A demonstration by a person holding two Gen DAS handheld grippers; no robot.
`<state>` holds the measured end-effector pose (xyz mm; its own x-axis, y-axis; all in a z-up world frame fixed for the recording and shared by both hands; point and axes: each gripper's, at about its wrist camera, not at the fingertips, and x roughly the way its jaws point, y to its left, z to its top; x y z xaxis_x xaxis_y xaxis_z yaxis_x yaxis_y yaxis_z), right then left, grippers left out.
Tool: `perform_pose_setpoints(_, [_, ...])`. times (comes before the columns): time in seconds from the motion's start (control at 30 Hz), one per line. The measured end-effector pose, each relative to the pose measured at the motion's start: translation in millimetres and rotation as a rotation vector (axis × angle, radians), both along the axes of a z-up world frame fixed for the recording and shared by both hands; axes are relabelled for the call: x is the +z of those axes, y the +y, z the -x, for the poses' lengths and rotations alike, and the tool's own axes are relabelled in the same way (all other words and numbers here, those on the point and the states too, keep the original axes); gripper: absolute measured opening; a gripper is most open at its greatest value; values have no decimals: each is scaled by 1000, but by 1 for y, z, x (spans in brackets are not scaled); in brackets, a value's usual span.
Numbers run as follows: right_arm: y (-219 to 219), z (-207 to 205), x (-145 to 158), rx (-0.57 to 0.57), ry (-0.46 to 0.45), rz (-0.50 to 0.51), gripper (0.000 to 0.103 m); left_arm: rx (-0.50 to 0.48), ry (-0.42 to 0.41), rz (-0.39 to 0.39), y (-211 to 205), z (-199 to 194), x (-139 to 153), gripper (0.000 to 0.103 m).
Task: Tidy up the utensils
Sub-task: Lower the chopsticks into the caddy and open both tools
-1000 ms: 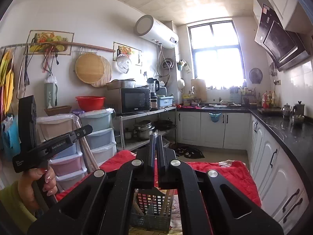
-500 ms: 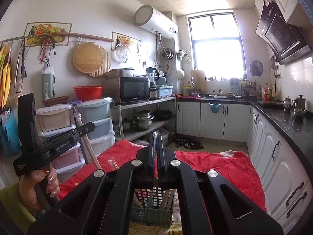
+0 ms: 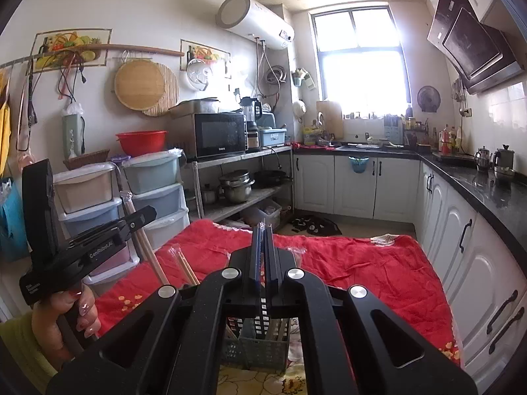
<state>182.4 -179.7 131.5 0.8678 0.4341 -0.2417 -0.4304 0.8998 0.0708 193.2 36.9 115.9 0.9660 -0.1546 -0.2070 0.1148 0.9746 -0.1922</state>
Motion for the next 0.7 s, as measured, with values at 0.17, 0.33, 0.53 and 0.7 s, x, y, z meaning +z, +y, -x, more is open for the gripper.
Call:
perform_pose_setpoints(0.17, [2,-5,-12,-2,24,11,2,-8,22,4,-3,-4,-10,3])
perform_pose_setpoints(0.33, [8,-9,-25,1,54,14,2,-21,55,10,-6,-8,-23,3])
perform_pose_setpoints(0.53, [13,-15,-39,4,107,1,3,-38,87,20,-6,-8,-32,3])
perform_pose_setpoints(0.7, [13,-17,-46,-2,133,0,22,-41,122,47,-2,-8,-38,12])
